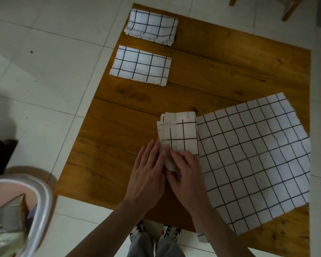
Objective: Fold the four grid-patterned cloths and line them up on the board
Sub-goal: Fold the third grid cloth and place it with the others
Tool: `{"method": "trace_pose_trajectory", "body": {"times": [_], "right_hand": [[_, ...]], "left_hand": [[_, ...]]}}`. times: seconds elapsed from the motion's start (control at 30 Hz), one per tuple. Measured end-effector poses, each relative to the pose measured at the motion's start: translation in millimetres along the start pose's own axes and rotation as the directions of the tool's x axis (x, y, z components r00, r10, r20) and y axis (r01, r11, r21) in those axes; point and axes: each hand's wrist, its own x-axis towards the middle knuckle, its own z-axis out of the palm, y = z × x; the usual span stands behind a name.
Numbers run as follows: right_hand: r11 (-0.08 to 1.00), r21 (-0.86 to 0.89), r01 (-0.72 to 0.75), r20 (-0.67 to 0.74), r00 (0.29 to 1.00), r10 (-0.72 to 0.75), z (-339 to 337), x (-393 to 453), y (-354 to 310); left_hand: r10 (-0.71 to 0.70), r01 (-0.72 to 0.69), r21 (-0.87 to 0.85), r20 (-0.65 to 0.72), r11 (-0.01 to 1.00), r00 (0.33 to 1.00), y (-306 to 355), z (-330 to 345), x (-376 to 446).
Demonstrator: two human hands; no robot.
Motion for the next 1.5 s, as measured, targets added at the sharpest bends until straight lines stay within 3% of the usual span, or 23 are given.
{"method": "trace_pose_trajectory", "body": {"times": [0.13,0.2,0.37,0.5,0.6,0.8,0.93,1.03,1.1,1.27,1.4,1.43,1.5], "right_hand": [[0.998,0.042,0.041,0.086,0.995,-0.045,-13.8,-0.7,2.4],[0.998,0.033,0.048,0.046,0.998,-0.050,-20.4,0.7,3.3],[0.980,0.067,-0.189,-0.156,0.968,0.197,-37.5,24.1,9.7],[0.940,0.146,-0.308,-0.102,0.941,0.323,-47.4,44.4,12.0],[0.865,0.309,-0.396,0.019,0.911,0.411,-54.8,55.5,8.9],[0.788,0.361,-0.500,0.112,0.862,0.495,-57.9,57.2,15.5],[0.625,0.593,-0.508,0.035,0.791,0.611,-59.8,42.2,11.2],[0.349,0.791,-0.503,0.109,0.677,0.728,-54.0,28.8,-1.4],[0.262,0.821,-0.508,0.162,0.647,0.745,-49.8,22.0,-9.1],[0.314,0.737,-0.598,0.220,0.652,0.726,-44.1,13.9,-17.1],[0.352,0.609,-0.711,0.284,0.610,0.740,-53.9,10.2,-17.9],[0.453,0.549,-0.702,0.241,0.652,0.719,-54.7,4.9,-16.6],[0.763,0.368,-0.531,0.041,0.829,0.557,-50.5,-12.4,-9.4]], "left_hand": [[-0.016,0.016,0.028,0.016,0.999,1.000,-4.3,-0.7,-0.7],[-0.026,0.026,0.009,0.023,1.000,0.999,-3.0,-3.9,-0.3],[-0.081,0.082,-0.022,0.030,0.996,0.996,7.5,-12.9,4.2],[-0.084,0.083,0.032,0.012,0.996,0.996,7.8,-8.6,6.0],[-0.069,0.069,0.077,0.002,0.995,0.998,5.3,-3.7,6.1],[-0.062,0.063,0.055,-0.027,0.996,0.998,2.5,-2.5,6.2],[-0.064,0.066,0.032,-0.053,0.997,0.997,3.8,-5.6,5.5],[-0.037,0.040,0.028,-0.073,0.999,0.997,6.7,-7.1,4.3],[-0.002,0.005,0.034,-0.078,0.999,0.997,9.4,-6.6,2.6],[0.126,-0.126,0.094,0.003,0.988,0.992,11.9,-1.5,-2.0],[0.136,-0.150,0.178,0.089,0.973,0.987,8.5,4.7,-5.3],[0.138,-0.154,0.189,0.095,0.970,0.986,8.0,4.5,-5.5],[0.147,-0.161,0.191,0.089,0.968,0.985,8.0,1.6,-6.2]]}}
